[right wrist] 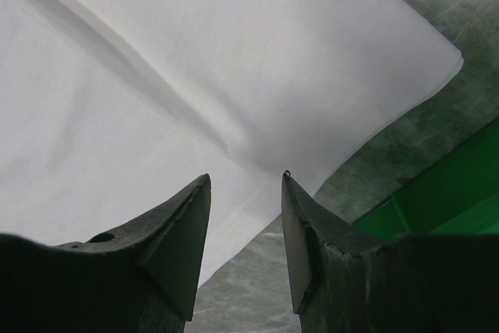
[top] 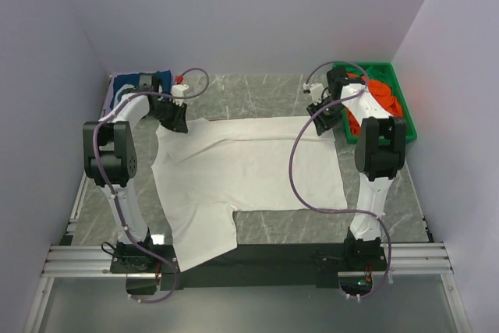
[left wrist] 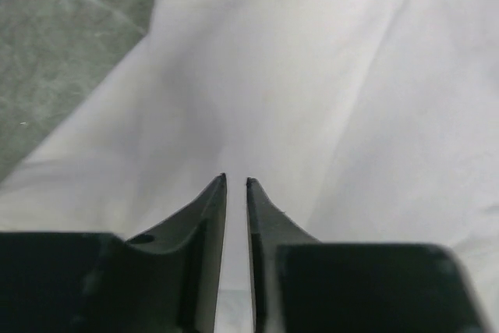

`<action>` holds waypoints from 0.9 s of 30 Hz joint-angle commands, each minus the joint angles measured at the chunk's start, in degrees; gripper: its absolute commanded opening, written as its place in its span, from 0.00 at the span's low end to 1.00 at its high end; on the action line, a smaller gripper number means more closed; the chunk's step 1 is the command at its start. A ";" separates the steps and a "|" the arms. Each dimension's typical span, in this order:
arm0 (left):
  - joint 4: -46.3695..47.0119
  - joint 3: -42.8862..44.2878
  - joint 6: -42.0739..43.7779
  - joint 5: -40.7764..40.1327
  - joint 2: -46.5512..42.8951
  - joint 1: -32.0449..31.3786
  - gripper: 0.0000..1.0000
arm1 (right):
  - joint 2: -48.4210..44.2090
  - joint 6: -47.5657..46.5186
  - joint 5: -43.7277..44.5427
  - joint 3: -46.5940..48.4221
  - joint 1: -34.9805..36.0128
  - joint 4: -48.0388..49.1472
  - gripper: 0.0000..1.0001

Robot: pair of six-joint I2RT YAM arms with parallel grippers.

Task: Fold and stack the t-shirts
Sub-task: Fold the tshirt

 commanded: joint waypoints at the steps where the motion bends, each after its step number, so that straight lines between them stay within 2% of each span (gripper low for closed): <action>1: 0.54 -2.15 0.71 1.60 -4.29 -1.96 0.22 | -4.45 0.67 -0.70 -0.80 0.58 0.59 0.48; 2: 0.63 -2.24 0.62 1.77 -4.30 -2.05 0.12 | -4.54 0.67 -0.78 -0.80 0.58 0.67 0.49; 5: -0.07 -2.50 0.54 1.25 -4.47 -2.40 0.02 | -4.63 0.58 -0.70 -0.80 0.67 0.67 0.48; 6: 0.89 -2.77 0.45 0.99 -4.82 -2.49 0.02 | -4.63 0.50 -0.70 -0.80 0.67 0.59 0.48; 7: 1.68 -3.12 -0.08 0.46 -5.00 -2.49 0.04 | -4.63 0.58 -0.70 -0.71 0.67 0.67 0.48; 8: 2.47 -3.73 -0.43 -0.24 -5.35 -2.40 0.16 | -4.71 0.67 -0.78 -0.71 0.67 0.59 0.48; 9: 3.70 -3.82 -0.87 -1.29 -5.26 -2.32 0.21 | -4.71 0.67 -0.87 -0.80 0.67 0.58 0.48; 14: 2.31 3.62 -3.07 -1.65 0.17 -0.56 0.37 | -4.89 0.93 -1.05 -1.59 0.84 1.11 0.48; 20: 0.64 10.57 -2.28 -3.50 6.24 1.02 0.42 | -4.54 0.93 -0.70 -1.42 0.93 0.94 0.48; 27: -0.60 12.26 -1.22 -3.24 9.50 0.85 0.41 | -4.27 0.93 -0.35 -1.15 0.84 0.93 0.48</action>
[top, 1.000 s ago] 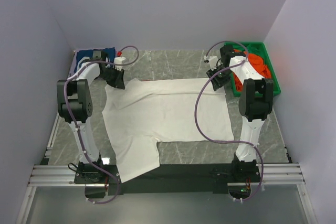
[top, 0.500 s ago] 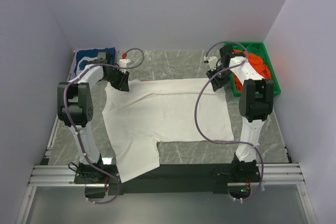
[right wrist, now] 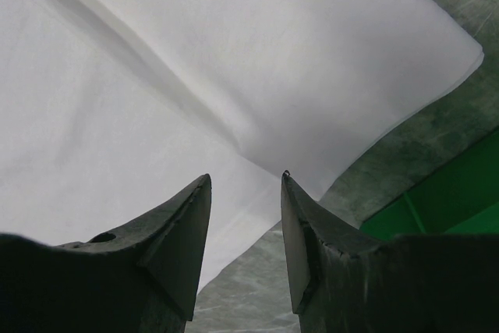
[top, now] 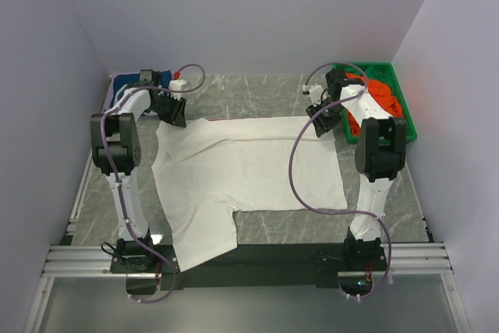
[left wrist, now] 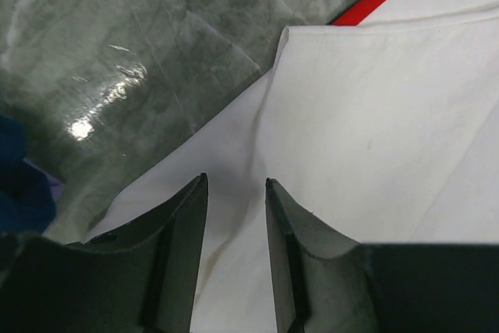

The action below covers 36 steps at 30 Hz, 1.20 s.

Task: Fold and stack the t-shirts
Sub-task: Fold the tshirt

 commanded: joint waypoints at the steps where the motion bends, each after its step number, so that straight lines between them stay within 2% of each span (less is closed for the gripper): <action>1: -1.71 2.05 1.12 0.55 0.34 -0.44 0.41 | -3.36 0.48 -0.17 0.33 0.49 0.85 0.48; 15: -2.41 -1.29 2.70 3.10 -1.50 -1.32 0.35 | -2.48 0.21 0.09 0.77 0.49 0.67 0.48; 18: -2.24 -1.64 2.79 3.01 -1.59 -1.32 0.30 | -2.39 0.30 0.09 0.95 0.49 0.59 0.48; 22: -1.98 -1.90 2.78 3.88 -2.46 -1.32 0.11 | -2.56 0.56 0.01 1.04 0.49 0.50 0.47; 26: -2.50 -3.31 4.45 5.02 -7.11 -3.34 0.07 | -2.74 0.39 0.09 0.77 0.49 0.32 0.47; 30: -5.04 -7.25 8.57 6.43 -12.04 -4.83 0.07 | -3.09 0.39 0.09 0.68 0.49 0.41 0.47; 36: -7.24 -18.58 11.21 9.85 -19.42 -8.43 0.03 | -3.18 0.48 -0.08 0.68 0.58 0.23 0.47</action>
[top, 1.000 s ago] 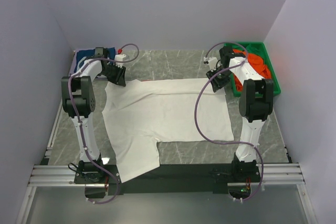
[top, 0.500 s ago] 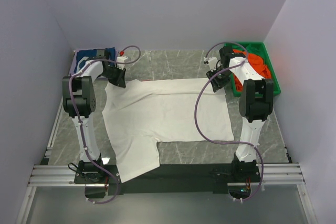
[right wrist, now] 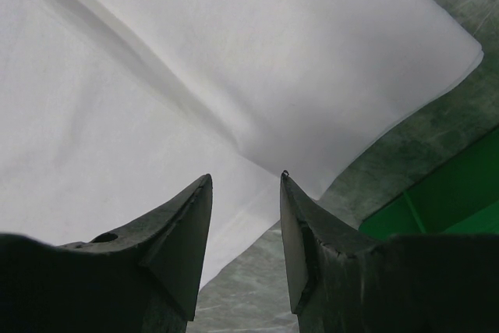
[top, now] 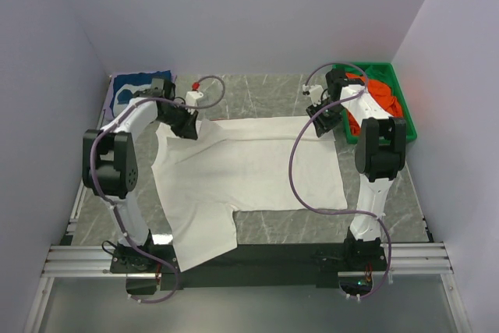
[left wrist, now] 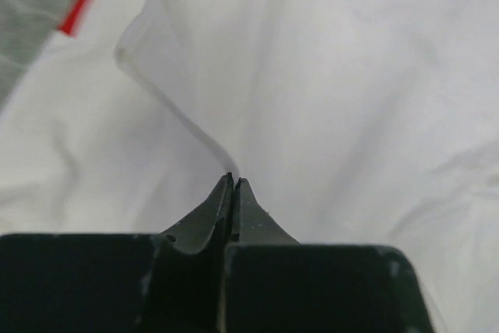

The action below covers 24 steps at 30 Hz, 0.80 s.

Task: Fold and stack the t-shirts
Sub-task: Fold the tshirt

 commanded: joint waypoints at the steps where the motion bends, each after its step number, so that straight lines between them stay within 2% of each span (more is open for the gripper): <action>1: -4.21 -6.20 4.29 5.23 -5.13 -2.43 0.01 | -3.27 0.39 -0.19 0.60 0.58 0.30 0.47; 6: -7.81 -14.55 9.82 7.16 -9.80 -6.82 0.01 | -3.01 0.13 -0.28 1.03 0.58 -0.23 0.47; 8: -9.30 -15.88 10.97 7.52 -10.15 -7.87 0.05 | -2.83 0.04 -0.45 1.30 0.67 -0.40 0.47; 9: -9.58 -16.84 11.76 7.43 -10.24 -8.14 0.11 | -2.65 -0.05 -0.45 1.47 0.67 -0.58 0.47; 10: -9.75 -17.29 12.20 6.91 -10.24 -8.32 0.26 | -2.48 -0.05 -0.54 1.82 0.76 -0.75 0.47; 11: -10.36 -17.55 12.73 6.73 -10.15 -8.49 0.36 | -2.39 -0.14 -0.63 1.91 0.76 -0.84 0.47; 13: -11.07 -17.56 13.79 6.38 -10.50 -8.41 0.49 | -2.04 -0.23 -0.72 2.44 0.84 -1.11 0.47; 19: -14.76 -10.27 13.53 11.90 -11.47 -4.90 0.49 | -0.19 0.39 -1.24 4.99 1.64 -1.81 0.47; 22: -9.78 -6.84 5.90 13.05 -9.02 -1.74 0.48 | 1.04 0.74 -1.16 6.57 2.51 -1.90 0.47; 24: -6.78 -6.22 0.36 9.65 -7.87 -1.20 0.49 | 1.91 0.92 -1.16 7.36 2.78 -2.33 0.46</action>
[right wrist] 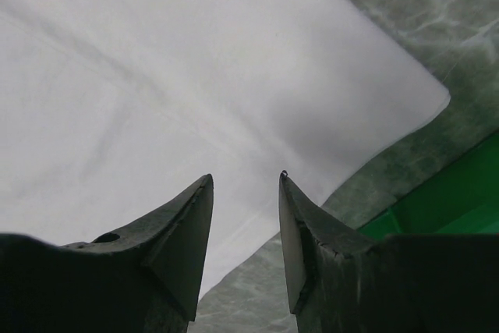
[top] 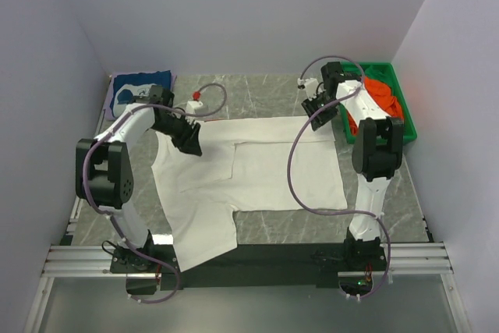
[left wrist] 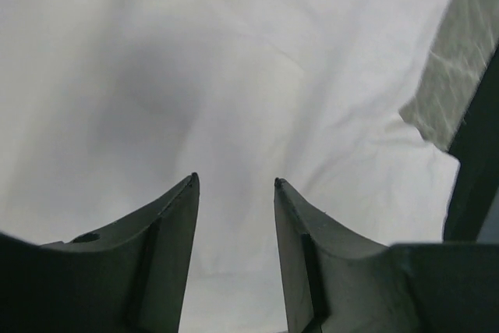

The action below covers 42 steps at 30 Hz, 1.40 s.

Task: Fold and stack the t-shirts
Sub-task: Fold the tshirt

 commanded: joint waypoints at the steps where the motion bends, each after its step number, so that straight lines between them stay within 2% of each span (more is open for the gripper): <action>1: 7.71 1.92 -7.85 -0.73 1.05 1.25 0.49 | 1.83 0.65 -0.57 3.43 1.38 -0.70 0.46; 7: 21.26 -0.55 -19.63 -13.10 3.85 2.12 0.47 | 5.69 3.37 4.08 5.62 2.70 0.62 0.45; 11: 22.07 3.04 -26.21 -19.01 9.13 3.26 0.44 | 9.99 5.57 9.08 7.38 4.71 -0.17 0.43; 18: 19.53 3.06 -27.37 -23.76 12.74 3.44 0.43 | 14.31 8.39 18.14 9.41 5.78 -5.69 0.39; 25: 17.94 -0.02 -26.58 -23.86 12.48 2.83 0.44 | 13.17 9.35 21.40 4.05 2.97 -7.11 0.40; 28: 17.59 3.13 -26.76 -23.15 15.27 1.26 0.44 | 14.05 10.14 21.85 6.85 1.65 -7.55 0.40; 31: 15.75 11.98 -28.59 -21.75 20.20 0.20 0.44 | 16.24 9.62 22.20 11.24 0.94 -7.12 0.40; 39: 12.24 26.51 -30.10 -22.10 29.61 0.19 0.45 | 23.36 6.72 25.18 25.65 0.85 -4.39 0.41; 42: 12.74 28.63 -29.66 -21.48 29.80 0.37 0.47 | 22.84 5.93 24.58 25.15 0.94 -1.59 0.47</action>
